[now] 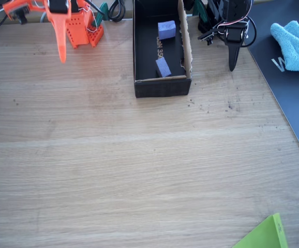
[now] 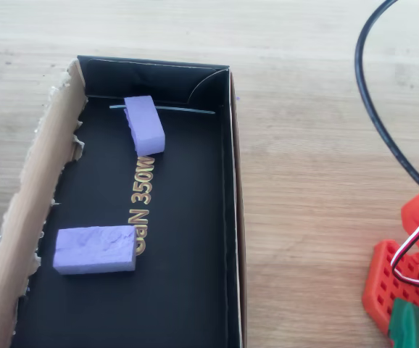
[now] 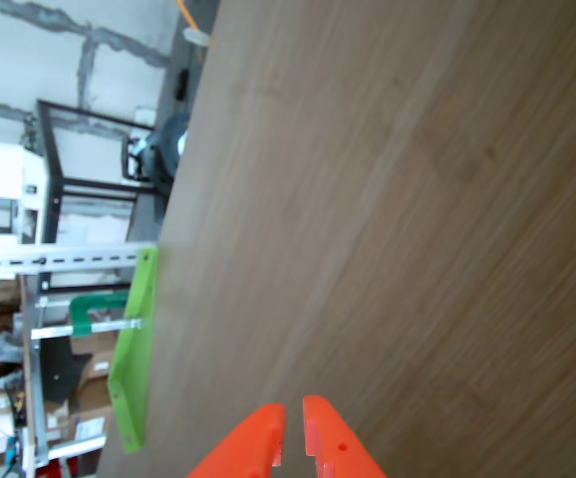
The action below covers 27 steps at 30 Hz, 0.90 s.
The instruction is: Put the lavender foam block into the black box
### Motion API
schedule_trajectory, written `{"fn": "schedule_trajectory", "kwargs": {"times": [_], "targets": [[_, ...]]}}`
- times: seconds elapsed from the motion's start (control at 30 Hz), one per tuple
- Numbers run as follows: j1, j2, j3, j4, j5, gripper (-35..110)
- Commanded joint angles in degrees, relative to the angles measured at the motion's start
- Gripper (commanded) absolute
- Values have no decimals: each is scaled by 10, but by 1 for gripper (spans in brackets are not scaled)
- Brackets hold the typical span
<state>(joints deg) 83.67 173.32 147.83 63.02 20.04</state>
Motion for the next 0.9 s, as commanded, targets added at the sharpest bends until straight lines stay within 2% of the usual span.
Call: {"fn": "schedule_trajectory", "kwargs": {"times": [0.0, 0.23, 0.4, 0.63, 0.77, 0.83, 0.87], "targets": [[3, 8, 45, -33, -12, 0], [18, 8, 156, -109, -47, 0], [18, 8, 156, -52, -30, 0], [21, 8, 156, 103, -54, 0], [18, 8, 156, 115, -46, 0], [16, 8, 156, 119, -5, 0], [16, 8, 156, 119, -21, 0]]}}
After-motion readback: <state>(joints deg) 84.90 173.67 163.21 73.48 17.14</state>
